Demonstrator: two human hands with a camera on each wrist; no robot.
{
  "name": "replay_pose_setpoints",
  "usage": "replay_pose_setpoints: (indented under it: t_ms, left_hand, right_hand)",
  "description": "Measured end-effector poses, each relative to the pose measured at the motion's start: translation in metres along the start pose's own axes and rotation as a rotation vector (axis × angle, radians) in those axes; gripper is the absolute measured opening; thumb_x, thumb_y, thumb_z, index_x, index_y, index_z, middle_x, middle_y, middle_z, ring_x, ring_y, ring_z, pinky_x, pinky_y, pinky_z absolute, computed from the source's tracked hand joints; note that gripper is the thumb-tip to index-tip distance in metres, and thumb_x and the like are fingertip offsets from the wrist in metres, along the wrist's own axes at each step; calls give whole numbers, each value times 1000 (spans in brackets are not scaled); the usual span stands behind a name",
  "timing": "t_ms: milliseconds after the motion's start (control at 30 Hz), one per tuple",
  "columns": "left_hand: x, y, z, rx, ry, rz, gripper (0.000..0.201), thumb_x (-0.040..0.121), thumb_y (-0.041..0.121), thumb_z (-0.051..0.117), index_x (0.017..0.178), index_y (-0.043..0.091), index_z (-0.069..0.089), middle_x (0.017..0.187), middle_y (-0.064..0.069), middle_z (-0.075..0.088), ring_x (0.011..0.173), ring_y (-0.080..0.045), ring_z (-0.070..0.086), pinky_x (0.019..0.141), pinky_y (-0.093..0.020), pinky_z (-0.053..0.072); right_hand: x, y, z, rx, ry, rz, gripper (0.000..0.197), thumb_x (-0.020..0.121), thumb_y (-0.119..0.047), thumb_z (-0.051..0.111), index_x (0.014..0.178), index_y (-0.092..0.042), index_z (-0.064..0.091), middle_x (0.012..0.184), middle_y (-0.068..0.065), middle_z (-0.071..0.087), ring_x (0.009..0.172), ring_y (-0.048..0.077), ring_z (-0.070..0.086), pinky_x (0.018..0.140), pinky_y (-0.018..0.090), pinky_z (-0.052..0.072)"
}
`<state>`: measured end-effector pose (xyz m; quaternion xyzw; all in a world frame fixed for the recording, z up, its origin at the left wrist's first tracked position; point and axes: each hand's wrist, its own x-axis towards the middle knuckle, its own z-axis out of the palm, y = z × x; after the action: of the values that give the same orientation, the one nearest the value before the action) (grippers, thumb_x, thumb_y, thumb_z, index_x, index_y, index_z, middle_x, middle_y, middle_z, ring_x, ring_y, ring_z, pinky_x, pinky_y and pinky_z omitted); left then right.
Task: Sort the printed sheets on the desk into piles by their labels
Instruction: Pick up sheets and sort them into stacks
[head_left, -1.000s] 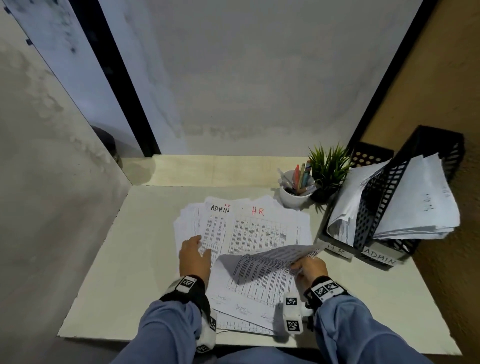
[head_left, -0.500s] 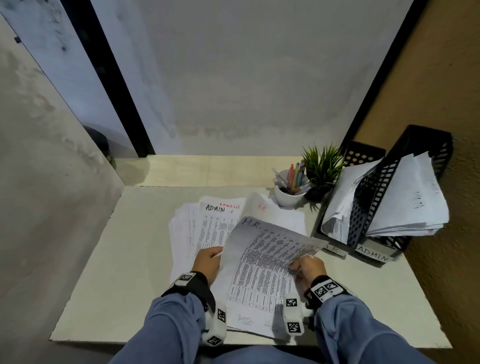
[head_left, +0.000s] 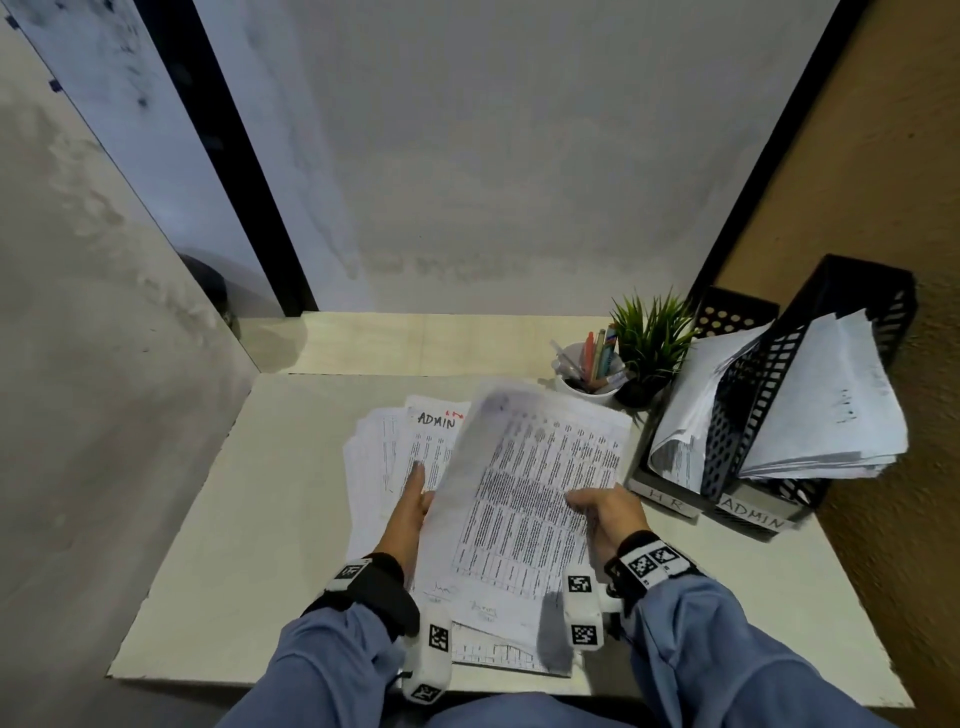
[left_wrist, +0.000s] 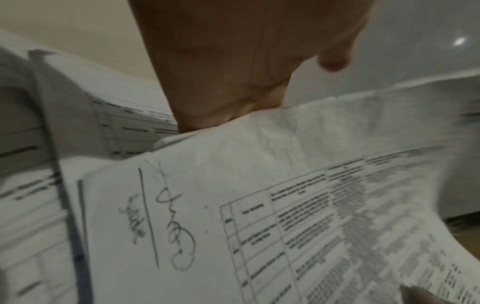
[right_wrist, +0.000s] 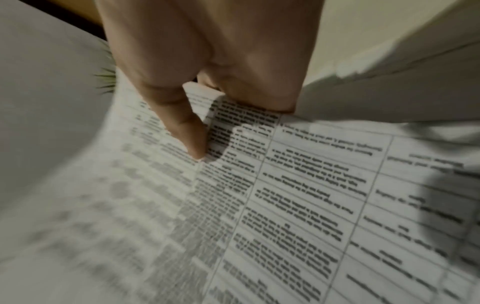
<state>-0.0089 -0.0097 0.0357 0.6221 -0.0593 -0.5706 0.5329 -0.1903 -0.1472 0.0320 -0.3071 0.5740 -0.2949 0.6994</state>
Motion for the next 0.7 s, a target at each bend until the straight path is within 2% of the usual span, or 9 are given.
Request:
replay_pose_setpoints:
  t_ms: [67, 100, 167, 267, 333, 400, 500, 600, 700]
  left_hand:
    - [-8, 11, 11, 71, 28, 84, 51, 95, 48, 45, 129, 11, 55, 125, -3, 59, 126, -29, 50, 105, -39, 40]
    - [-9, 17, 15, 115, 74, 184, 41, 94, 32, 54, 128, 8, 54, 121, 0, 58, 128, -31, 48, 100, -33, 44]
    - [-7, 26, 19, 183, 142, 374, 19, 86, 4, 64, 105, 8, 64, 101, -2, 69, 110, -35, 61, 75, -24, 54]
    - [-10, 46, 27, 273, 230, 565, 23, 83, -2, 63, 100, 14, 59, 88, 4, 66, 84, -19, 64, 62, -13, 50]
    - [-10, 54, 30, 271, 266, 625, 27, 84, 3, 64, 107, 14, 54, 92, 3, 64, 84, -14, 62, 67, -17, 50]
    - [-9, 53, 30, 298, 274, 632, 29, 85, 8, 65, 111, 14, 53, 100, -2, 65, 90, -17, 62, 78, -28, 51]
    - [-2, 29, 23, 403, 282, 524, 25, 87, 10, 62, 111, 14, 55, 106, -6, 65, 93, -21, 62, 84, -34, 51]
    - [-2, -4, 18, 376, 272, 379, 20, 89, 8, 59, 109, 9, 57, 99, -4, 67, 83, -15, 61, 64, -16, 50]
    - [-5, -13, 16, 331, 279, 349, 13, 88, 2, 59, 101, 3, 61, 88, -4, 67, 79, -19, 62, 50, -6, 44]
  right_hand:
    - [-4, -12, 6, -55, -48, -63, 22, 77, 19, 54, 98, 13, 59, 77, 16, 65, 65, 26, 62, 49, 21, 53]
    - [-5, -18, 9, -76, -66, -112, 23, 78, 16, 57, 101, 11, 60, 86, 17, 67, 74, 29, 64, 61, 27, 56]
    - [-11, -31, 17, -127, -94, -235, 22, 79, 10, 61, 97, -1, 66, 97, 15, 70, 88, 32, 67, 83, 39, 55]
    - [-28, -53, 27, -185, -171, -428, 21, 81, 5, 63, 88, -15, 65, 94, 3, 71, 88, 19, 68, 80, 30, 54]
    - [-40, -63, 31, -183, -206, -508, 21, 82, 4, 63, 87, -16, 64, 88, -5, 70, 81, 5, 69, 71, 17, 54]
    - [-46, -62, 30, -187, -203, -551, 24, 82, 7, 61, 85, -16, 64, 84, -7, 69, 76, -2, 67, 66, 11, 53]
    - [-43, -37, 25, -278, -157, -443, 18, 84, 6, 58, 86, -12, 63, 81, -3, 66, 75, 6, 64, 61, 16, 51]
    - [-30, -2, 16, -412, -77, -252, 3, 83, 1, 60, 80, 1, 60, 78, 10, 61, 71, 22, 60, 63, 24, 46]
    - [-27, -4, 14, -420, -37, -220, 13, 82, 4, 59, 91, 13, 61, 88, 16, 63, 82, 27, 62, 78, 37, 52]
